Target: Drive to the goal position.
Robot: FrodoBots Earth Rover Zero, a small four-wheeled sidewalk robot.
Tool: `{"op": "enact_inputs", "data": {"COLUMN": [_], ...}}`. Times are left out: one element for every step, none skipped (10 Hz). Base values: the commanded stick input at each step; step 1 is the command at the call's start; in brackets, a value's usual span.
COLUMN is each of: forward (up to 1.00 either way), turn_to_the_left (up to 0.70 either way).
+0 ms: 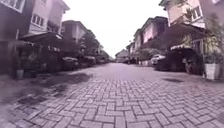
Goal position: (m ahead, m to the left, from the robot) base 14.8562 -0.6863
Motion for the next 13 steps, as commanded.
{"op": "enact_inputs", "data": {"forward": [0.69, 0.69, 0.69, 0.69, 0.69, 0.69, 0.69, 0.69, 0.69, 0.69, 0.69, 0.69, 0.69], "turn_to_the_left": [0.03, 0.03, 0.03, 0.03, 0.03, 0.03, 0.03, 0.03, 0.03, 0.03, 0.03, 0.03, 0.03]}}
